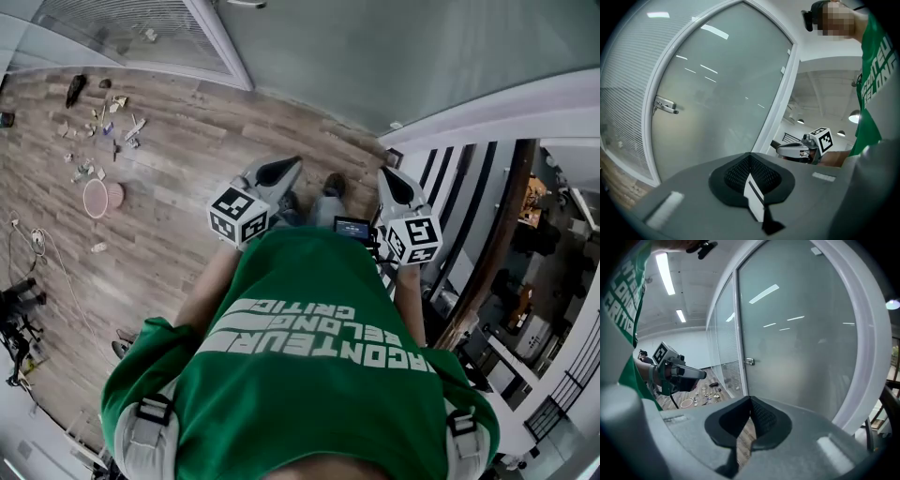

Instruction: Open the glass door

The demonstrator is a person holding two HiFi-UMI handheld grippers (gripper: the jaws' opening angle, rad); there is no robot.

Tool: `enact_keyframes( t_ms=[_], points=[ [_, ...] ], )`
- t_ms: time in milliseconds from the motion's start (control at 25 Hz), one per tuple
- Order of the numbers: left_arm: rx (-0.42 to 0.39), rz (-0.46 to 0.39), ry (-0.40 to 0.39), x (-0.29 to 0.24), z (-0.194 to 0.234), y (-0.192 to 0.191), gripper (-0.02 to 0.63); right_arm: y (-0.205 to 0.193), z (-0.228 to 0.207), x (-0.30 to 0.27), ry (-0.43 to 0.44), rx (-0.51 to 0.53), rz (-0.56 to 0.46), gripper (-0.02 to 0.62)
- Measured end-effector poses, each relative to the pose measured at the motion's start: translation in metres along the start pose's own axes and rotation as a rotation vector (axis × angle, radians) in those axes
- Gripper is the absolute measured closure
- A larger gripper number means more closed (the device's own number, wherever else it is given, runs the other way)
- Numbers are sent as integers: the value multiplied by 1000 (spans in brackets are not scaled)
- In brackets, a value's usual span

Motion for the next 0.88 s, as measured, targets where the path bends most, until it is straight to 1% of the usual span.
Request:
enact_keyframes(
  t_ms=[200, 280, 400, 520, 880],
  points=[
    [15, -19, 67, -22, 16, 9, 591, 8, -33, -42, 134, -11, 34, 601],
    [18, -36, 89, -33, 19, 15, 591, 12, -48, -56, 171, -5, 41, 603],
    [0, -60, 120, -51, 26, 30, 591, 24, -71, -81, 205, 19, 34, 602],
    [0, -78, 151, -65, 32, 38, 591, 31, -89, -99, 227, 31, 33, 603],
    [8, -97, 242, -104, 39, 39, 591, 36, -137, -138, 314, 44, 39, 603]
  ],
)
Point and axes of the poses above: the fingertips, and each gripper's own axes: x backward along the fingers, z to its left, y out of its top, the point moved 10 cm from there along x, backward along the fingers, and after that the axes turned 8 degrees about -z, right-handed, at the moved point
